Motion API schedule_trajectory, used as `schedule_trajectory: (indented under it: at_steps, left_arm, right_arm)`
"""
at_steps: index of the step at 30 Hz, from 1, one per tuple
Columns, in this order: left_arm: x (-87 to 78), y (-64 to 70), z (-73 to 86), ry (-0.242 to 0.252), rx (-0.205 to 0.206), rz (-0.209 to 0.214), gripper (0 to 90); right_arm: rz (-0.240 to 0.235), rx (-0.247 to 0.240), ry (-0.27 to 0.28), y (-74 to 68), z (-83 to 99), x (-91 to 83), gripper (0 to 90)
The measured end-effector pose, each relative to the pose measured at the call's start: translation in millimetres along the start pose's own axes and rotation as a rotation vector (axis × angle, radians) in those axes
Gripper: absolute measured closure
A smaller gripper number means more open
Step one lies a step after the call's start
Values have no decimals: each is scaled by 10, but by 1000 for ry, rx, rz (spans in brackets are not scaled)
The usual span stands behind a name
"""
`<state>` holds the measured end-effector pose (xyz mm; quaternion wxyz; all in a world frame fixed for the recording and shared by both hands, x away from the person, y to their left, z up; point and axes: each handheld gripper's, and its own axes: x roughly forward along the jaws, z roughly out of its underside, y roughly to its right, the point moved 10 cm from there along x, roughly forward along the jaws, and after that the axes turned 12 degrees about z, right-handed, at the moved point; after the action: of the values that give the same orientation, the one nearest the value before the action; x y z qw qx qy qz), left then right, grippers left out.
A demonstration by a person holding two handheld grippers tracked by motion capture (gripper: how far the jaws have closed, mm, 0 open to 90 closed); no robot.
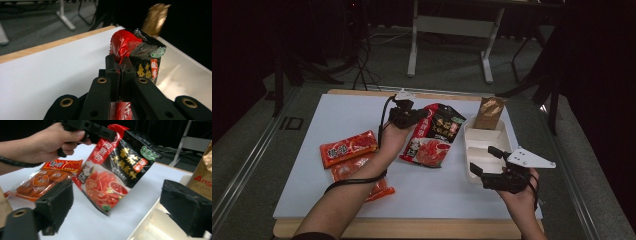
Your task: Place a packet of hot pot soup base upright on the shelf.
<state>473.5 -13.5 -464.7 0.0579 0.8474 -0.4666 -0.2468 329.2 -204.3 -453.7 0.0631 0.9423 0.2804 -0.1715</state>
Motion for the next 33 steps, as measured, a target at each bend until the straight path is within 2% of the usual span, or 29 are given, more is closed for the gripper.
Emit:
schedule_trajectory:
  at_steps: [2, 6, 10, 15, 22, 24, 25, 29, 30, 31, 33]
  left_arm:
    - [-73, 52, -25, 22, 2, 23, 881]
    - [-202, 171, -49, 58, 6, 67, 881]
    - [-307, 289, -49, 81, 11, 88, 880]
    - [-422, 395, -50, 113, 0, 125, 880]
    - [-544, 566, -76, 172, -20, 191, 879]
    - [-553, 603, -80, 180, -16, 197, 879]
    - [-566, 680, -85, 184, 2, 213, 879]
    - [-576, 776, -99, 206, 7, 239, 878]
    - [-576, 776, -99, 206, 7, 239, 878]
    - [-590, 816, -118, 240, 2, 254, 878]
    - [-594, 845, -128, 257, 10, 256, 876]
  right_arm:
    - [8, -10, 5, 4, -47, 10, 140]
    - [-6, -17, -4, -1, -146, 63, 174]
    - [-17, 0, -11, 26, -241, 162, 194]
    - [-31, -12, -27, 5, -298, 307, 240]
    - [-62, 23, -42, -29, -376, 495, 282]
    - [-64, 27, -44, -29, -385, 520, 297]
    - [-70, 32, -46, -36, -392, 538, 313]
    - [-100, 43, -47, -74, -413, 565, 416]
    - [-100, 43, -47, -74, -413, 565, 416]
    - [-120, 54, -43, -86, -420, 554, 454]
    - [-146, 55, -32, -116, -442, 525, 538]
